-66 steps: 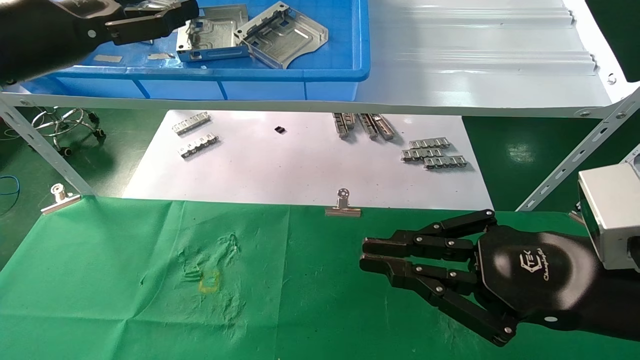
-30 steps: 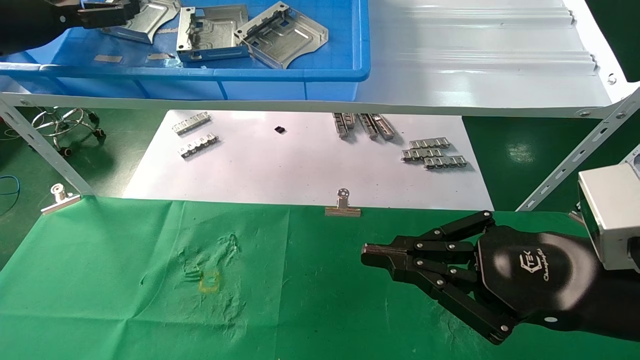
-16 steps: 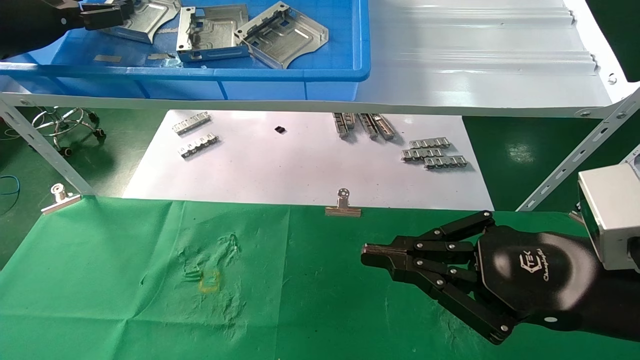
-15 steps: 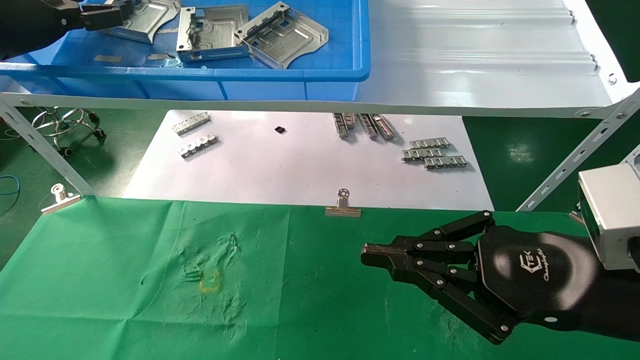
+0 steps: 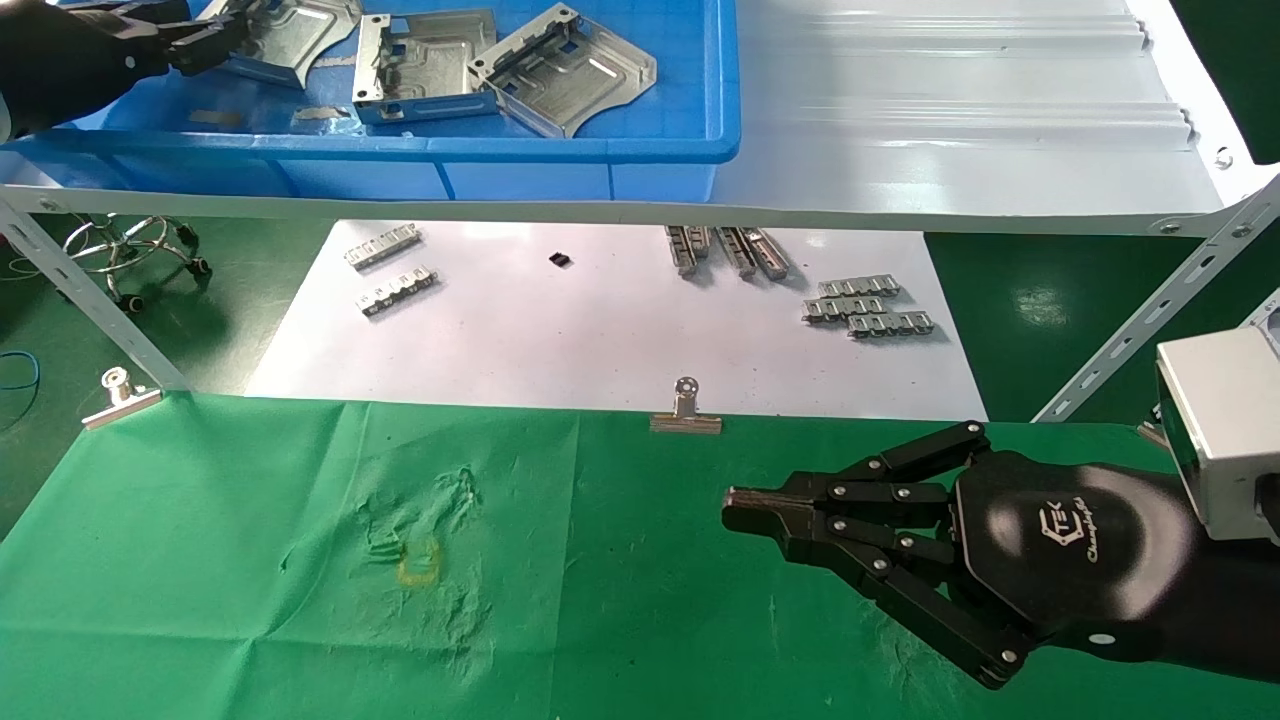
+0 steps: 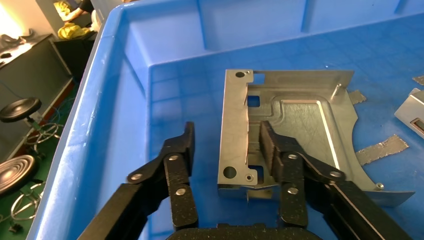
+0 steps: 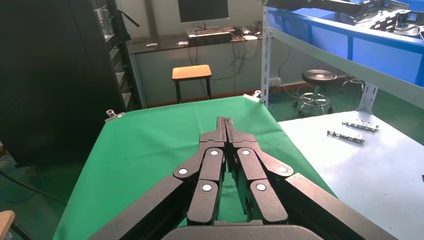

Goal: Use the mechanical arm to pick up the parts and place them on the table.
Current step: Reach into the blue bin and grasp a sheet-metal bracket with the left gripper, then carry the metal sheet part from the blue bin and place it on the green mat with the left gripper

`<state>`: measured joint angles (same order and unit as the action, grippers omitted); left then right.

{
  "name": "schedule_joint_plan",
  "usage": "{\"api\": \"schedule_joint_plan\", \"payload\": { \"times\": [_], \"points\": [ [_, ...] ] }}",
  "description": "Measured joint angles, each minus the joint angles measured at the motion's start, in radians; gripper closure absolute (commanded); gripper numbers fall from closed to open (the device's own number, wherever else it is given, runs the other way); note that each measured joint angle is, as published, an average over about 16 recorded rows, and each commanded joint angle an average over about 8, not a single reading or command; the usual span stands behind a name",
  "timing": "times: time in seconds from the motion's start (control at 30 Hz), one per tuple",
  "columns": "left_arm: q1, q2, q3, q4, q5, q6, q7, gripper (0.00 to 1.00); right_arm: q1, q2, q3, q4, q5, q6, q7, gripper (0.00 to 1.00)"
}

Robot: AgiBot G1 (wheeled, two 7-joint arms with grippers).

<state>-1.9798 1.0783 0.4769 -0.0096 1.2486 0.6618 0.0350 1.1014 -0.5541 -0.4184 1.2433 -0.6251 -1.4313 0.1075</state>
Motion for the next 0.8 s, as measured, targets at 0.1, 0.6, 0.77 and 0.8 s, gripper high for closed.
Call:
{"api": "schedule_joint_plan", "payload": {
  "times": [0.1,0.6,0.77,0.8],
  "points": [
    [0.000,0.001,-0.001,0.002,-0.001,-0.001,0.002,1.00,0.000,0.000,0.000,0.000,0.000,0.000,0.000,1.00],
    [-0.003,0.000,-0.009,0.001,-0.013,0.011,0.009,1.00,0.000,0.000,0.000,0.000,0.000,0.000,0.000,1.00],
    [-0.010,-0.007,-0.021,-0.007,-0.030,0.044,0.009,1.00,0.000,0.000,0.000,0.000,0.000,0.000,0.000,1.00],
    [-0.011,-0.010,-0.024,-0.010,-0.034,0.055,0.010,1.00,0.000,0.000,0.000,0.000,0.000,0.000,0.000,1.00]
  ]
}}
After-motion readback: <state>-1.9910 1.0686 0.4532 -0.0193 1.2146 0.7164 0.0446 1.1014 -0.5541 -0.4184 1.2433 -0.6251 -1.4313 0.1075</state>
